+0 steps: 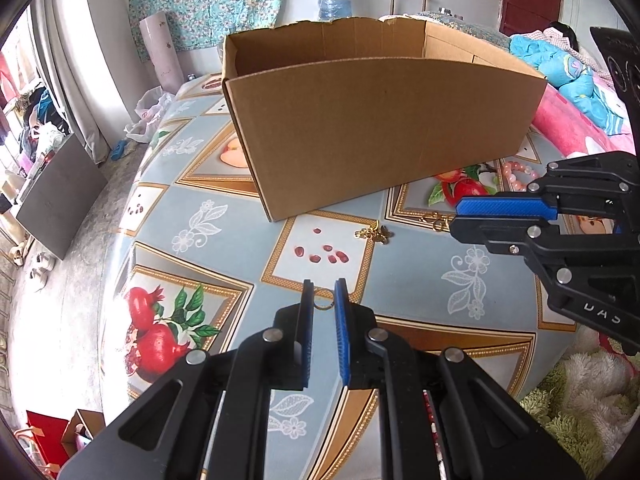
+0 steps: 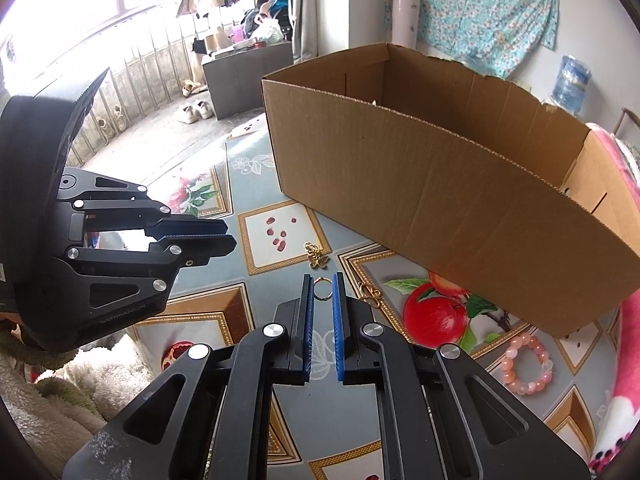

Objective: Organize jewelry
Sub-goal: 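Carry the gold rings in both tools up and over the cardboard box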

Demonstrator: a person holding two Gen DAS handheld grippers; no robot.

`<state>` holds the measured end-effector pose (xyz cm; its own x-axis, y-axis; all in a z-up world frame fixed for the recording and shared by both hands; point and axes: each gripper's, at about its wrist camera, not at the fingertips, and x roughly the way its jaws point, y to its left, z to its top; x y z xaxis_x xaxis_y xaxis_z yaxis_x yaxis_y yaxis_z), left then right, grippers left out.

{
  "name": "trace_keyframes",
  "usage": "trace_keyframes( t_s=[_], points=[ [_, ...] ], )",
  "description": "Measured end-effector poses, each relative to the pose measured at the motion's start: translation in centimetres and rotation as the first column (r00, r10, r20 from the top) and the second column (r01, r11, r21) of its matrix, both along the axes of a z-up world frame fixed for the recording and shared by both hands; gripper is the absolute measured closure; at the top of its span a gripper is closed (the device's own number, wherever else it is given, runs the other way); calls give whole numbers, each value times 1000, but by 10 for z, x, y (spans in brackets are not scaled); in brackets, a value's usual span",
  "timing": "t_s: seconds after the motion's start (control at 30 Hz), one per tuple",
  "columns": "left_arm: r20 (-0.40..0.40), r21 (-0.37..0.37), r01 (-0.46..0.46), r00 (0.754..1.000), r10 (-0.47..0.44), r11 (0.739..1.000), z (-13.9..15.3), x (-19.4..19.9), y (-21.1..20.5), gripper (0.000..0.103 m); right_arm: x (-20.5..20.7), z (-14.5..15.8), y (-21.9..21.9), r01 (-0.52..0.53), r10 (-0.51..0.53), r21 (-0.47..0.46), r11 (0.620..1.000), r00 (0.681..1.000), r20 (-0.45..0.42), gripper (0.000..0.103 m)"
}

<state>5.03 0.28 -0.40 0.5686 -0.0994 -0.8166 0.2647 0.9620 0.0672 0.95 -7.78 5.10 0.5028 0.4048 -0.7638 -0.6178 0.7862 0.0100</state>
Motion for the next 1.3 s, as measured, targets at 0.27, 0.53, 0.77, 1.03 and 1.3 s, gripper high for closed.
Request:
trace_keyframes(
  t_s=[0.27, 0.53, 0.77, 1.03, 1.3],
  points=[
    [24, 24, -4, 1000, 3, 1000, 9, -8, -4, 93, -7, 10, -3, -6, 5, 18, 1000, 999, 34, 96],
    [60, 42, -3, 998, 0, 999, 22, -17, -8, 93, -15, 22, -8, -9, 6, 35, 999, 997, 75, 96],
    [112, 70, 4, 994, -12, 998, 40, -22, -14, 93, -21, 38, -15, -7, -1, 57, 998, 990, 138, 96],
    [182, 101, 17, 983, -35, 995, 62, -19, -21, 93, -23, 60, -25, -2, -16, 83, 997, 977, 214, 96],
    [297, 128, 38, 952, -75, 991, 100, -11, -32, 93, -15, 86, -38, 13, -47, 113, 994, 951, 305, 96]
  ],
)
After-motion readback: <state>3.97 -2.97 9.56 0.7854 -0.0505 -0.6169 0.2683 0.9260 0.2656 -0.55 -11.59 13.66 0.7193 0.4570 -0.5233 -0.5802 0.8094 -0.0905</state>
